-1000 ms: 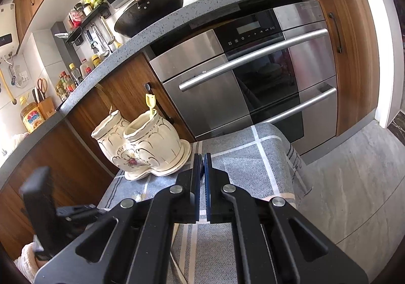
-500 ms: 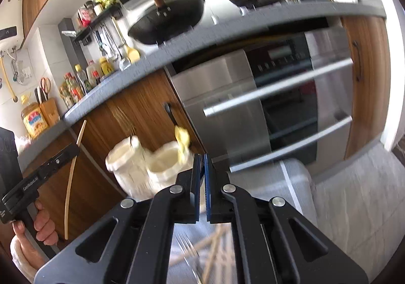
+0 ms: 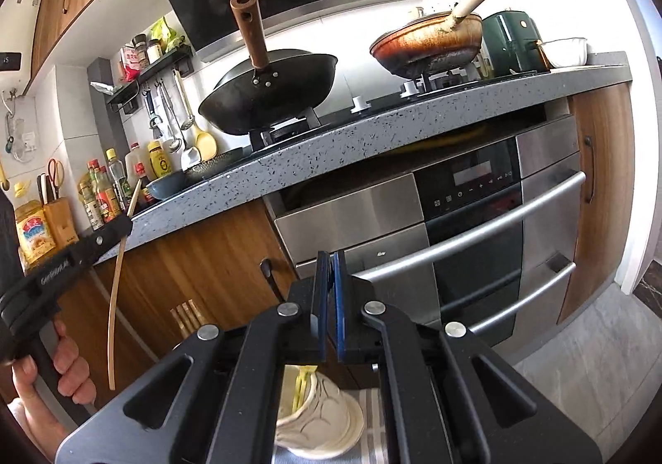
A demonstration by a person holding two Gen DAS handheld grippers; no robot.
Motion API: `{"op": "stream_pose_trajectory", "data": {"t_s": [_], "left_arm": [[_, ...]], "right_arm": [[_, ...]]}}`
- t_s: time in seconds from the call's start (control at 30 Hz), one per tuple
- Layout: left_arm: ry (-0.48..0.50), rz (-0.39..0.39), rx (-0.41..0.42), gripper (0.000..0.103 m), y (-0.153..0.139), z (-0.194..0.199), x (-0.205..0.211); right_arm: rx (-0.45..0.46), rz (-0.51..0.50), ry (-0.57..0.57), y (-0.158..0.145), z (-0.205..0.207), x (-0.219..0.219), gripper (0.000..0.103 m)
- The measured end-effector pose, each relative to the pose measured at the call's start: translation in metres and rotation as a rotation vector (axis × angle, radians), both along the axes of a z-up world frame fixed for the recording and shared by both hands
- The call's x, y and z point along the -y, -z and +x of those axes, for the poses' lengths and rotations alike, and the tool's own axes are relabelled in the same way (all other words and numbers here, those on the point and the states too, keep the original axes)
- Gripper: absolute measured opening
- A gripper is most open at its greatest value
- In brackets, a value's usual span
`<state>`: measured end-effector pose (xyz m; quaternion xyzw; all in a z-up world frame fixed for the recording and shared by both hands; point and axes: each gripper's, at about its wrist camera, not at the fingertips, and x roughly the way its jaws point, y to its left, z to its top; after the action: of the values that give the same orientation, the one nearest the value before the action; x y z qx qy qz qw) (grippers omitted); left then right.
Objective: Organize utensils
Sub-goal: 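Carry both chopsticks up over the ceramic holder cups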
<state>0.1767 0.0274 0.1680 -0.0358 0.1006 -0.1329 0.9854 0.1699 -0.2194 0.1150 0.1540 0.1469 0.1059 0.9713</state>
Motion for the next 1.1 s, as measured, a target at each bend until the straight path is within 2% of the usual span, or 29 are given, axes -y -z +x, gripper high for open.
{"op": "stream_pose_trajectory", "data": {"t_s": [0.1,0.27,0.5,0.63,0.73,0.83,0.9,1.0,1.1], "left_arm": [[-0.026,0.021,0.005,0.005,0.008,0.016,0.004],[-0.054,0.012,-0.019,0.005,0.025,0.038,0.002],[-0.087,0.016,-0.017,0.005,0.042,0.040,-0.004],[-0.085,0.007,0.008,0.005,0.043,0.030,-0.009],[-0.110,0.037,0.051,0.005,0.040,0.022,-0.007],[-0.114,0.024,0.043,0.005,0.037,0.027,-0.007],[-0.121,0.047,0.038,0.005,0.037,0.032,-0.003],[-0.118,0.080,0.028,0.005,0.043,0.036,0.002],[-0.107,0.071,0.008,0.005,0.052,0.034,-0.001]], "right_arm": [[0.002,-0.041,-0.008,0.007,0.008,-0.012,0.003],[-0.006,-0.101,-0.022,0.018,0.016,-0.027,0.003],[-0.009,-0.196,-0.042,0.026,0.016,-0.043,0.003],[-0.028,-0.215,-0.055,0.031,0.019,-0.047,0.003],[-0.046,-0.217,-0.064,0.037,0.022,-0.048,0.003],[-0.062,-0.213,-0.072,0.041,0.025,-0.049,0.003],[-0.069,-0.211,-0.076,0.044,0.026,-0.050,0.003],[-0.070,-0.223,-0.084,0.045,0.027,-0.053,0.003],[-0.073,-0.233,-0.093,0.045,0.027,-0.054,0.003]]}}
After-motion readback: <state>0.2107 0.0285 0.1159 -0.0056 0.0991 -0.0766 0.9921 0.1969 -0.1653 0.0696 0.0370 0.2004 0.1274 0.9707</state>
